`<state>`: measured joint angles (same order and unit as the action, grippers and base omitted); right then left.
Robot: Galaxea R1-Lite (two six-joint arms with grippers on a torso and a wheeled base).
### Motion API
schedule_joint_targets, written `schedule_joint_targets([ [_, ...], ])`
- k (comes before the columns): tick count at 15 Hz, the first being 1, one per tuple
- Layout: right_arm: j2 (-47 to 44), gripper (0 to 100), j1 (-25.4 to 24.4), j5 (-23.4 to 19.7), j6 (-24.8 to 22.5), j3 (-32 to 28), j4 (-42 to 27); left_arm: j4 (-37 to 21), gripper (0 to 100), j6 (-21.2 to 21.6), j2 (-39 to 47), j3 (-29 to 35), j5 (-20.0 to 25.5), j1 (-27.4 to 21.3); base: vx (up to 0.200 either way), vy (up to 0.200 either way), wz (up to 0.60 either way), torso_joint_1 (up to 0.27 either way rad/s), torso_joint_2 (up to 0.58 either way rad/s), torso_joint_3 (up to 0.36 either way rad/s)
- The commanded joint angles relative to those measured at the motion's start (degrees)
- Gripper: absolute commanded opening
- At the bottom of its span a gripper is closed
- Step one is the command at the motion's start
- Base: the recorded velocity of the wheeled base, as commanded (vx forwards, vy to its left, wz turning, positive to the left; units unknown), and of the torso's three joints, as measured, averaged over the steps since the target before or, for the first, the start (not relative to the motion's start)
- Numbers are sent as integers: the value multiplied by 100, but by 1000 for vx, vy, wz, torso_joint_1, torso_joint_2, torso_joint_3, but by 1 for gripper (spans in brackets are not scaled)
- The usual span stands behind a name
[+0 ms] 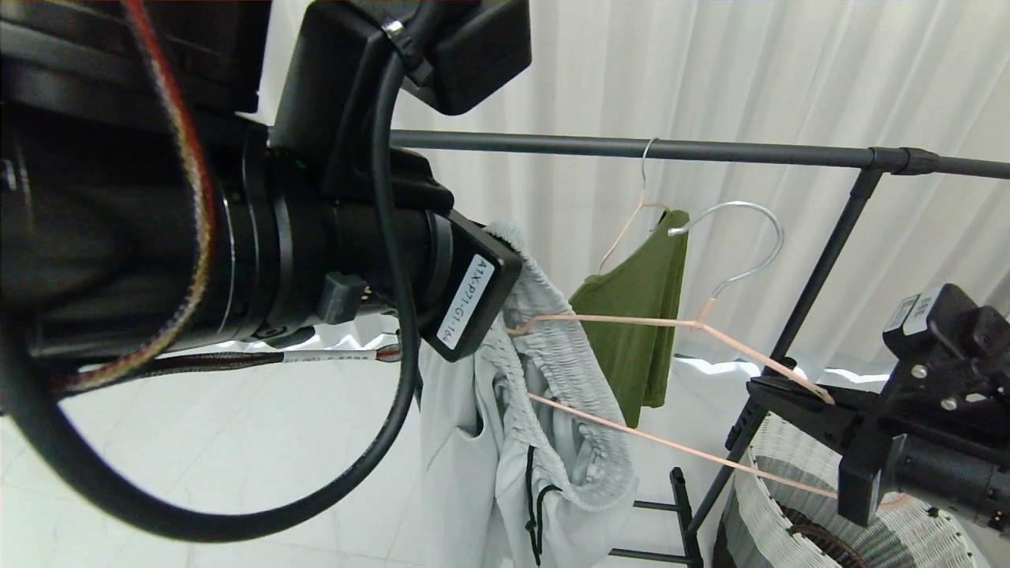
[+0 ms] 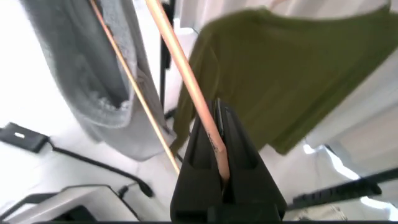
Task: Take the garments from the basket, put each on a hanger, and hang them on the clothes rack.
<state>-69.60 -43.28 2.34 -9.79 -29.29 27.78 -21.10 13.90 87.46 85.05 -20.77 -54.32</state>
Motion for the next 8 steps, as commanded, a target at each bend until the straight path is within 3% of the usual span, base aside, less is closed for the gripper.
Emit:
schedule_joint_targets([
  [1,43,0,619,-49,-5,3,8,159,0,8,-194,-358,-6,370,0,0,0,0,0,0],
  [3,192,0,953,-348,-14,-6,-10,458,0,96,-299,-666,-6,730,0,0,0,0,0,0],
  [5,227,0,935,-471,-23,3,-18,739,0,377,-308,-841,-6,985,0,0,0,0,0,0],
  [8,192,0,724,-577,-49,-24,-10,985,0,500,-220,-929,21,941,0,0,0,0,0,0],
])
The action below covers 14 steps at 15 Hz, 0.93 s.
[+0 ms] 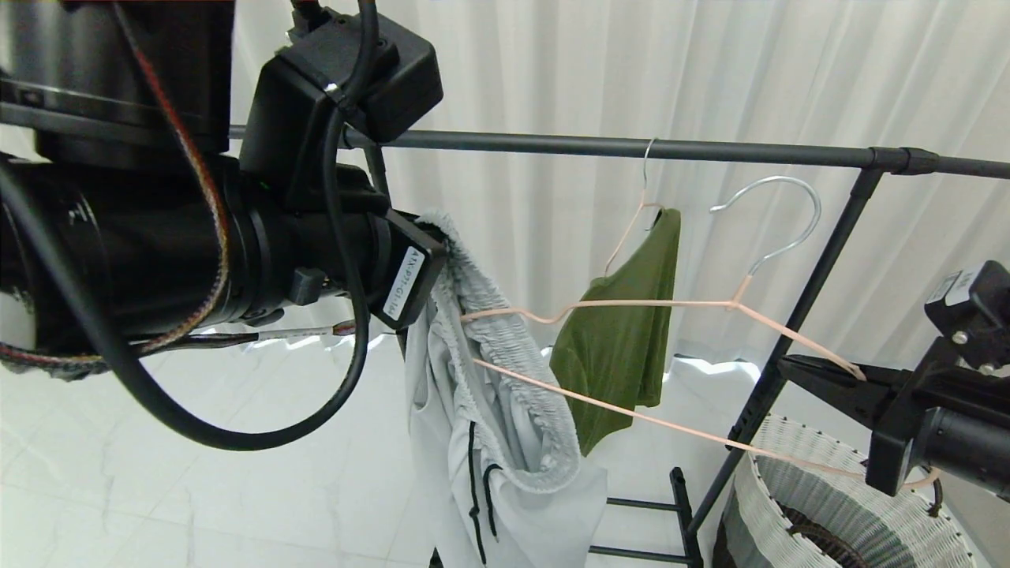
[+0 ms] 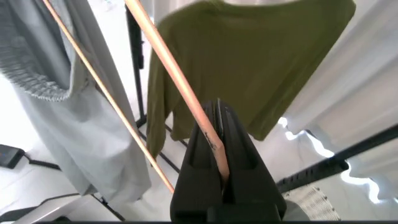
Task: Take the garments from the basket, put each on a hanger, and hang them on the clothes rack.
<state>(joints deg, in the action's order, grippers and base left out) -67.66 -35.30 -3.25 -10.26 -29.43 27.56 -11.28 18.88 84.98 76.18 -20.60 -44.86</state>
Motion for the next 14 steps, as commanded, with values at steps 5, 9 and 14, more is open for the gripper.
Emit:
schedule_joint_targets([
  [5,-204,0,-302,35,-2,-19,3,468,0,19,282,2,65,-348,0,0,0,0,0,0],
  [9,-643,0,-319,413,7,-309,-5,468,0,19,256,-24,30,-576,0,0,0,0,0,0],
  [14,-969,0,-495,967,68,-986,-550,468,0,54,317,2,-638,-814,0,0,0,0,0,0],
])
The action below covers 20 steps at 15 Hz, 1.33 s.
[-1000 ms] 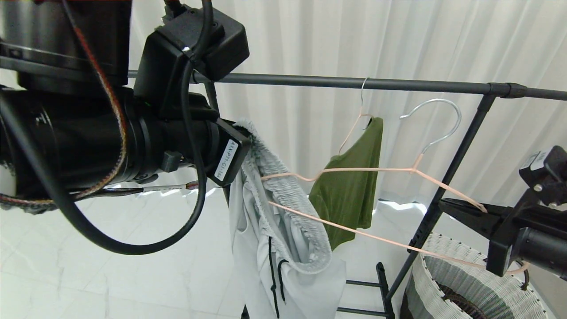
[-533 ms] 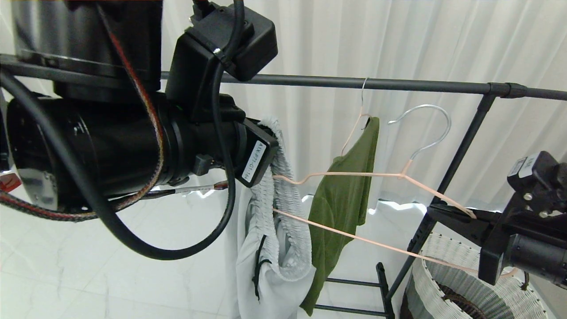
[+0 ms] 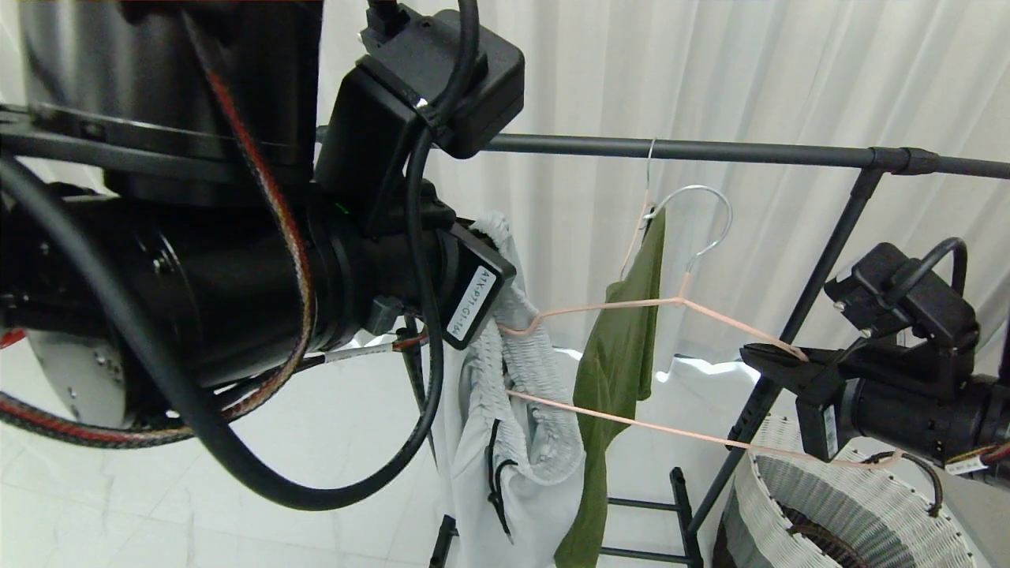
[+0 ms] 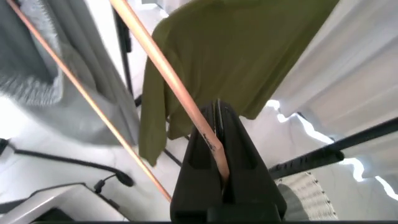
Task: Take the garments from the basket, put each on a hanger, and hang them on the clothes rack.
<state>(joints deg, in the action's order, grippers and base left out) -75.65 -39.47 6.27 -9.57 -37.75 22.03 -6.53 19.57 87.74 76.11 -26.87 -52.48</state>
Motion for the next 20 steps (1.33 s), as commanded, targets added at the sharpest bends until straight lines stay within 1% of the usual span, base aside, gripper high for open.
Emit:
schedule_joint_targets([
  [1,-204,0,-175,50,-1,-215,-6,3,0,-23,77,18,-20,-52,0,0,0,0,0,0],
  [2,-239,0,-263,120,-1,-276,-6,12,0,-41,121,62,-20,-61,0,0,0,0,0,0],
  [4,-362,0,-421,182,60,-435,-14,12,0,-427,279,264,-47,-78,0,0,0,0,0,0],
  [5,-406,0,-474,226,96,-496,-23,12,0,-550,341,352,-55,-104,0,0,0,0,0,0],
  [6,-512,0,-667,349,201,-663,-155,12,0,-638,437,546,-64,-104,0,0,0,0,0,0],
  [7,-591,0,-843,375,307,-751,-181,12,0,-647,499,669,-82,-104,0,0,0,0,0,0],
  [9,-775,0,-1036,507,438,-900,-155,12,0,-665,569,844,-82,-166,0,0,0,0,0,0],
  [11,-907,0,-1071,560,447,-1006,-137,12,0,-673,578,906,-82,-263,0,0,0,0,0,0],
  [14,-1109,0,-1150,578,570,-1226,-129,12,0,-946,666,1143,-91,-438,0,0,0,0,0,0],
  [16,-1268,0,-1300,630,658,-1419,-137,12,0,-955,719,1231,-91,-509,0,0,0,0,0,0],
  [18,-1382,0,-1317,727,676,-1480,-137,12,0,-955,727,1240,-91,-535,0,0,0,0,0,0],
  [20,-1338,0,-1309,859,869,-1472,-164,12,0,-955,683,1240,-99,-526,0,0,0,0,0,0],
])
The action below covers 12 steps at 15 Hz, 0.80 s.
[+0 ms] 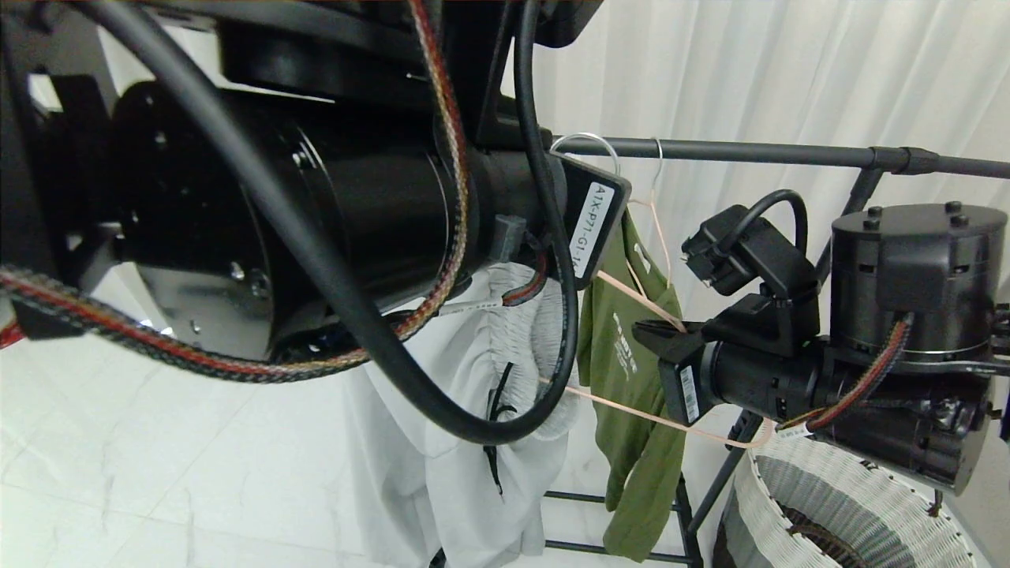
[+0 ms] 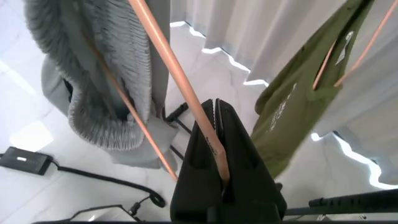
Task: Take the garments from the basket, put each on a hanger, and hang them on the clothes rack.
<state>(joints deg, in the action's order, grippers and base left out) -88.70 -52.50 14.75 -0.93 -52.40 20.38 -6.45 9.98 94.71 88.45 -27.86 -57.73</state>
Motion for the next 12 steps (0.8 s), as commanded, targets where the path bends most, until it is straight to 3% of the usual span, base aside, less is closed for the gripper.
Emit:
schedule_joint_targets([
  [1,-7,0,-5,37,137,-16,1,3,0,4,-40,23,-1,-1,0,0,0,0,0,0],
  [7,213,0,65,335,523,-16,27,3,0,-5,-40,-48,-1,-89,0,0,0,0,0,0],
  [12,353,0,197,511,541,-16,203,3,0,4,-93,-144,8,-115,0,0,0,0,0,0],
])
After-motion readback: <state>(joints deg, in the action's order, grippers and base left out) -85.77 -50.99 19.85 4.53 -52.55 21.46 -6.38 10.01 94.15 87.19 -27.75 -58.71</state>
